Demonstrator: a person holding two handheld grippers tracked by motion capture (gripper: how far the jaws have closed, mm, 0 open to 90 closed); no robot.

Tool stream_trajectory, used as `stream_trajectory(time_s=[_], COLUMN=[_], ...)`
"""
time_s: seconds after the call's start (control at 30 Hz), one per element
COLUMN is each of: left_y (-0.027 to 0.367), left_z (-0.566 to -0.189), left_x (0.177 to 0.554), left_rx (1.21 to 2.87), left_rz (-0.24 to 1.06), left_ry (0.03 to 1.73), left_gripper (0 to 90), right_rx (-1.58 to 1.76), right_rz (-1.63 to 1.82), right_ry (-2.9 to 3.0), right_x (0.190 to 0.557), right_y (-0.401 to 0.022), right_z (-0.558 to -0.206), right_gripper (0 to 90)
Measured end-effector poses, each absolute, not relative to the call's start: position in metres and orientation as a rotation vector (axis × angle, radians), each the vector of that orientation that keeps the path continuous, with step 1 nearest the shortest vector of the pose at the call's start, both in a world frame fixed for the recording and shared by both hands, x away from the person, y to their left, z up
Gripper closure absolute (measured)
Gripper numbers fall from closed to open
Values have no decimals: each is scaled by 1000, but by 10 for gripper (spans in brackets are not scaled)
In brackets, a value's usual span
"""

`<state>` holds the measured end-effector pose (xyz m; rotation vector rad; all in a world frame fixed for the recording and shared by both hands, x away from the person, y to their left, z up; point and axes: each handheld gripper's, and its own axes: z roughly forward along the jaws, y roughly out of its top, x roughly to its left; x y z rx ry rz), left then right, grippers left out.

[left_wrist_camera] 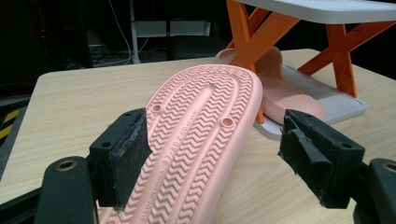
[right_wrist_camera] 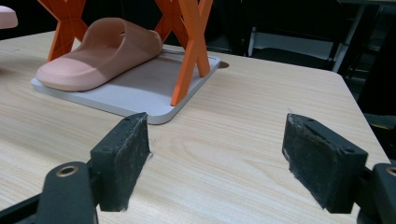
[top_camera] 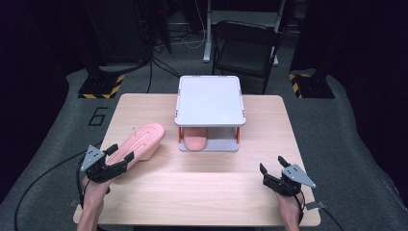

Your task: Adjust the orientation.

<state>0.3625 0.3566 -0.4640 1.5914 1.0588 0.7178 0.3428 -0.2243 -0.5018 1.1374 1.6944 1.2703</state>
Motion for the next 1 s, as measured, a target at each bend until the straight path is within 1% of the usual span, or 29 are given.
stream_trajectory(time_s=[0.07, 0.13, 0.23, 0.47, 0.53, 0.7, 0.87, 1.0], left_y=[356, 355, 353, 348, 347, 340, 335, 331], left_z=[-470, -476, -482, -497, -500, -503, -508, -510], left_x=[365, 366, 369, 373, 372, 363, 348, 340], left_rx=[1603, 1616, 1636, 1695, 1695, 1698, 1702, 1754], left_rz=[702, 673, 659, 569, 564, 534, 462, 426], left_ry=[1078, 1093, 1089, 1107, 1097, 1088, 1055, 1022], left_gripper=[247, 280, 295, 303, 306, 304, 316, 317], right_rx=[1139, 1143, 1145, 1127, 1136, 1140, 1135, 1133], right_rz=[1268, 1267, 1263, 1259, 1261, 1259, 1255, 1255], right_ry=[1685, 1694, 1693, 1709, 1703, 1706, 1721, 1716], right_x=[342, 341, 341, 339, 339, 338, 338, 338], right_y=[-225, -226, -226, -227, -228, -229, -226, -225], right_z=[-503, -504, -504, -506, -506, -507, -507, -507], right_gripper=[228, 229, 229, 234, 234, 235, 236, 237])
